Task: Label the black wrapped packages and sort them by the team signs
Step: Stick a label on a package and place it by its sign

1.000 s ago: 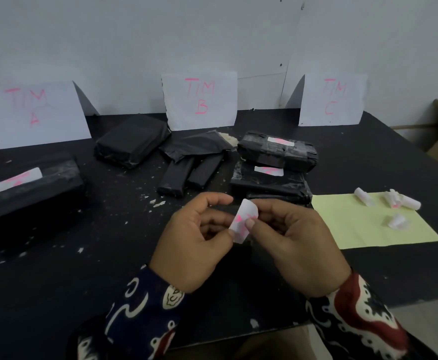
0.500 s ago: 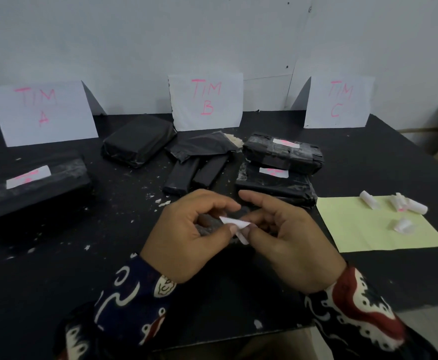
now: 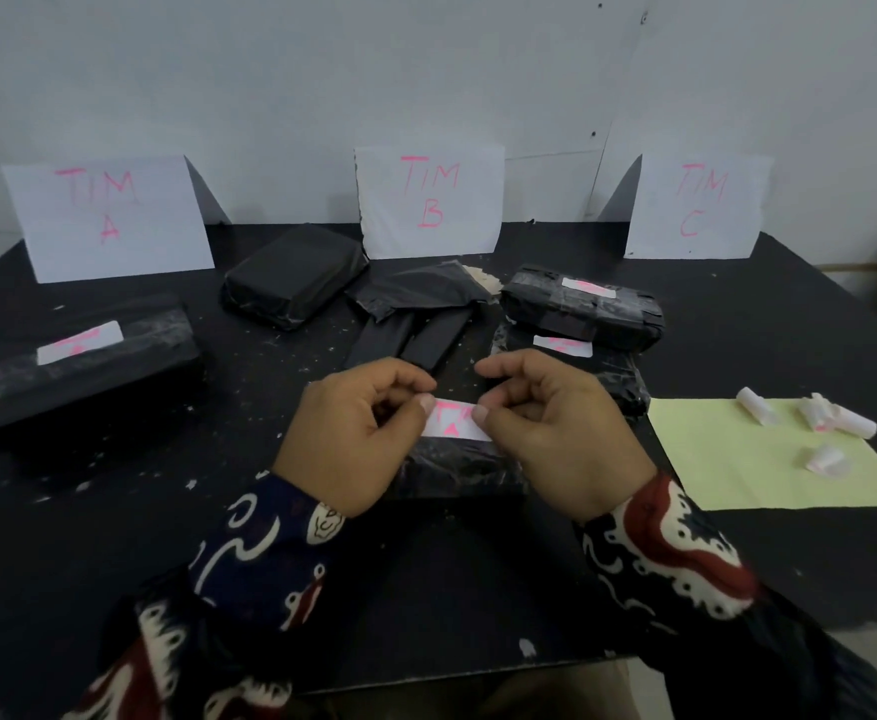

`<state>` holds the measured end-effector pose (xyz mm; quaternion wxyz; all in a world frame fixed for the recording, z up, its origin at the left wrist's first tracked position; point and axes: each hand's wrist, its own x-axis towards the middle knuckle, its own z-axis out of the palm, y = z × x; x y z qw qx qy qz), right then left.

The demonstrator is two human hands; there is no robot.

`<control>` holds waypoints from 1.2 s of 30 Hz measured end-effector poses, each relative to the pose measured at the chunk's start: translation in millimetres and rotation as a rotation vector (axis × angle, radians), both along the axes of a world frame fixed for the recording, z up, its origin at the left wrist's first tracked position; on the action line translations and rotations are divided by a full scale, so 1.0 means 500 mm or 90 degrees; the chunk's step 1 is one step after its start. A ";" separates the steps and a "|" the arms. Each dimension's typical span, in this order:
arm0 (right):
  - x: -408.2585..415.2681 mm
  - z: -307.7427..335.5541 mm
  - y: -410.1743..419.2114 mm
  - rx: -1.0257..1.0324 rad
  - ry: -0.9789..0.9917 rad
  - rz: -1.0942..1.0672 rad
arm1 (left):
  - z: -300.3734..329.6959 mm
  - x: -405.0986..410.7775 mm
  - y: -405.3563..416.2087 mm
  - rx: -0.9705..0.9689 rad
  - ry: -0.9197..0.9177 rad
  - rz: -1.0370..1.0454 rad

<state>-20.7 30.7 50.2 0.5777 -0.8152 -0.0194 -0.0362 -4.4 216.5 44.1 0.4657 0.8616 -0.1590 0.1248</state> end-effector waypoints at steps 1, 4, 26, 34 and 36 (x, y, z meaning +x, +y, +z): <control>0.005 -0.006 0.005 -0.011 -0.003 -0.014 | -0.003 0.004 0.002 0.029 0.001 0.009; 0.016 -0.023 0.020 -0.086 -0.019 -0.053 | -0.015 0.008 0.006 0.114 -0.013 0.025; 0.011 -0.052 0.062 -0.351 -0.160 -0.081 | -0.061 0.012 0.001 0.215 0.062 0.158; 0.019 -0.070 0.066 -0.437 -0.217 -0.087 | -0.073 0.007 0.004 0.204 -0.010 0.163; 0.019 -0.074 0.067 -0.452 -0.222 -0.094 | -0.076 0.007 0.006 0.172 -0.018 0.161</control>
